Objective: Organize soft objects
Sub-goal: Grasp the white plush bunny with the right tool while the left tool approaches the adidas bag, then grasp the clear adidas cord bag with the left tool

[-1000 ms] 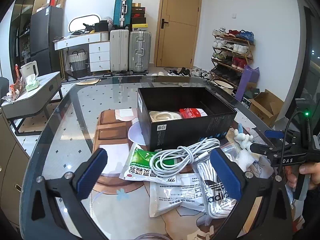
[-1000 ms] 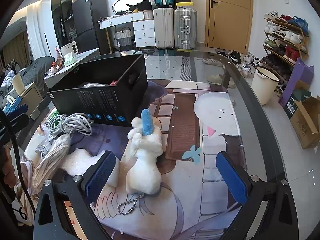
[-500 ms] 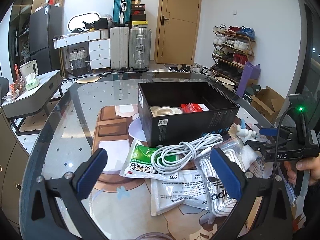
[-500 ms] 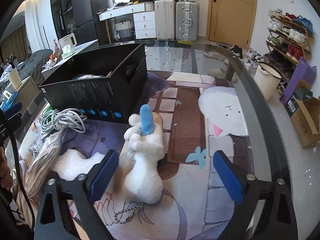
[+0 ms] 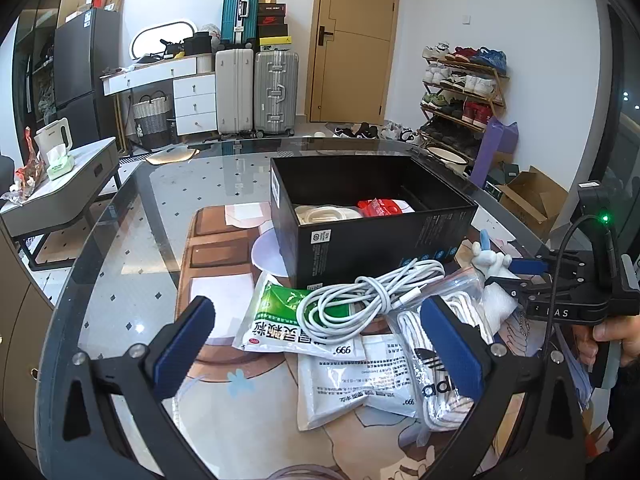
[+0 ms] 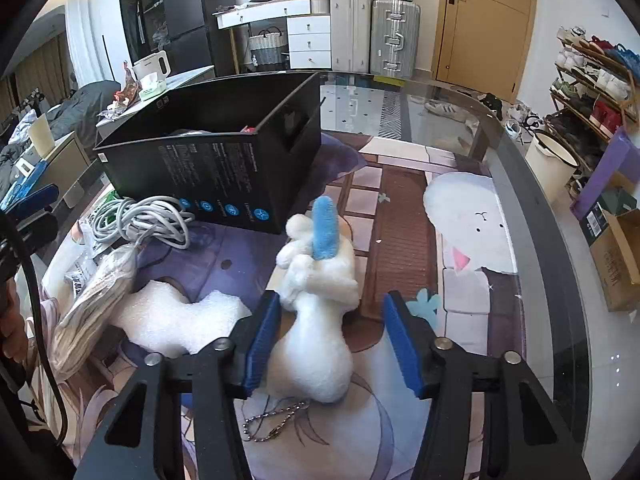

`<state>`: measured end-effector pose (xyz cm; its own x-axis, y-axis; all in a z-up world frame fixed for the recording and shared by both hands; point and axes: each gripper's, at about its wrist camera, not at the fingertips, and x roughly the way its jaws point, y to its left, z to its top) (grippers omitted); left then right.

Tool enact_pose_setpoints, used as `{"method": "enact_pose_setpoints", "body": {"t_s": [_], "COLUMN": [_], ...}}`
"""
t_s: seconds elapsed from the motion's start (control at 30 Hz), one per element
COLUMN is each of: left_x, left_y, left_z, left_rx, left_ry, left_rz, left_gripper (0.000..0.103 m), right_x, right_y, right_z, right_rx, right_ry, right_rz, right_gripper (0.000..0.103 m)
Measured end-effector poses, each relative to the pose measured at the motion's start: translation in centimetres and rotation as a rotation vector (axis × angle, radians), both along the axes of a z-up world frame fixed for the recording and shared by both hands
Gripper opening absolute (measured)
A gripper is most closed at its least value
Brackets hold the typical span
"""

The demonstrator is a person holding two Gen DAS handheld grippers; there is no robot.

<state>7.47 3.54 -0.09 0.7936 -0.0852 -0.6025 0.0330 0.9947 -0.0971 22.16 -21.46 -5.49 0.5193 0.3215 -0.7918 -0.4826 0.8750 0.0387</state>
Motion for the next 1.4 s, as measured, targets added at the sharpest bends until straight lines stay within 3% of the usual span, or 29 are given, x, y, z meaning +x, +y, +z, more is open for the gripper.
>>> {"method": "enact_pose_setpoints", "body": {"t_s": [0.13,0.4,0.77,1.13,1.27,1.33,1.4], "left_x": [-0.1,-0.3,-0.8,-1.4,-1.3,-1.3,-1.2], "left_y": [0.0,-0.2,-2.3,-5.8,-6.1,-6.2,-6.4], "left_z": [0.0,-0.1,-0.4,-1.2,-1.5,-1.7,-1.8], "left_rx": [-0.002,-0.009,-0.062,-0.070,-0.102,-0.125,-0.139], "left_ry": [0.001,0.008,0.048,0.101,0.123,0.138,0.149], "left_rz": [0.002,-0.010,-0.093,-0.210,-0.240,-0.264,-0.281], "left_gripper": [0.103,0.103,0.103,0.102,0.098,0.084,0.079], "right_x": [-0.2,-1.5,-6.0,-8.0,-7.8,-7.8,-7.8], "right_y": [-0.1,-0.4,-2.4,-2.3,-2.3,-2.2,-2.2], "right_z": [0.2,0.9,4.6,5.6,5.3,5.3,5.2], "right_rx": [0.016,0.044,0.198,0.233,0.235,0.235,0.233], "right_ry": [0.001,-0.041,-0.175,-0.198,-0.194,-0.195,-0.192], "right_rz": [0.010,0.025,0.055,0.084,0.088,0.087,0.087], "right_gripper": [0.036,0.034,0.034,0.034,0.034,0.034,0.034]}}
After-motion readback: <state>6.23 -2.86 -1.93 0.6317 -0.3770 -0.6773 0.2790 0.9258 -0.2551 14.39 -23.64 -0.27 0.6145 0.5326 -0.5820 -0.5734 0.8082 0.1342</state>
